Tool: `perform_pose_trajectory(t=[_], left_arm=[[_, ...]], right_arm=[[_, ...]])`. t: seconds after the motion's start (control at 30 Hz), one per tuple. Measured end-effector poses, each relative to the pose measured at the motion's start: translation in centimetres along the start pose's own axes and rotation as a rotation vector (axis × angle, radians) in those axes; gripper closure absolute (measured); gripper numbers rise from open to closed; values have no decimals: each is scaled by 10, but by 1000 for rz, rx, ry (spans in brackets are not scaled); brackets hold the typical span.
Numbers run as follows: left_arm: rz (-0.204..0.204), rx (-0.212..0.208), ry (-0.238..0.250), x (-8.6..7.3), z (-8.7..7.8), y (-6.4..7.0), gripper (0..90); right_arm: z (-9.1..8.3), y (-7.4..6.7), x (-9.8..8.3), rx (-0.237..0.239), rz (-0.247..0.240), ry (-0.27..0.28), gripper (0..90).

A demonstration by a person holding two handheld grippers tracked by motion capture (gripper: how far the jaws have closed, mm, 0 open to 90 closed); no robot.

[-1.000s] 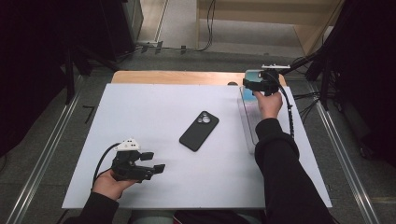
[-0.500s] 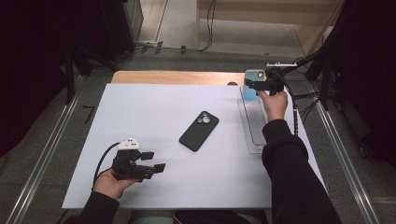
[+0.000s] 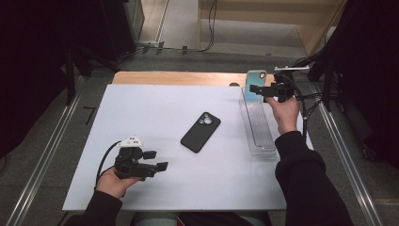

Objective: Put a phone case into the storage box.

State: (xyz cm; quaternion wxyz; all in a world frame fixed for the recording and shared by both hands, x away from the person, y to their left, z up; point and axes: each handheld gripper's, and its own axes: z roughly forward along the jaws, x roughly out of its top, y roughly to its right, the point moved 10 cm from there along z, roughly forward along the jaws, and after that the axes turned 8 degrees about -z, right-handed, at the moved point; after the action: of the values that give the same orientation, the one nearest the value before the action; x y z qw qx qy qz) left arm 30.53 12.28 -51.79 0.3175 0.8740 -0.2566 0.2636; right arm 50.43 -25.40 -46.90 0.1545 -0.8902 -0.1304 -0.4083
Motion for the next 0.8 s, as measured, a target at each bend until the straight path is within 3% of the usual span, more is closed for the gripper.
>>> perform_pose_trajectory(t=[0.43,0.5,0.67,0.73,0.8], left_arm=[[-12,-5,3,7,1,-2,280],[-15,-7,-2,7,2,-2,280],[-21,-13,-12,6,2,-2,280],[-20,-16,-12,6,2,-2,280],[-17,-19,-11,6,2,-1,280]], right_arm=[[-24,-44,-25,150,-70,-5,4],[-28,-50,-27,161,-88,4,49],[-38,-67,-35,216,-119,12,59],[-42,-72,-40,229,-135,2,122],[-45,-79,-45,250,-153,-10,122]])
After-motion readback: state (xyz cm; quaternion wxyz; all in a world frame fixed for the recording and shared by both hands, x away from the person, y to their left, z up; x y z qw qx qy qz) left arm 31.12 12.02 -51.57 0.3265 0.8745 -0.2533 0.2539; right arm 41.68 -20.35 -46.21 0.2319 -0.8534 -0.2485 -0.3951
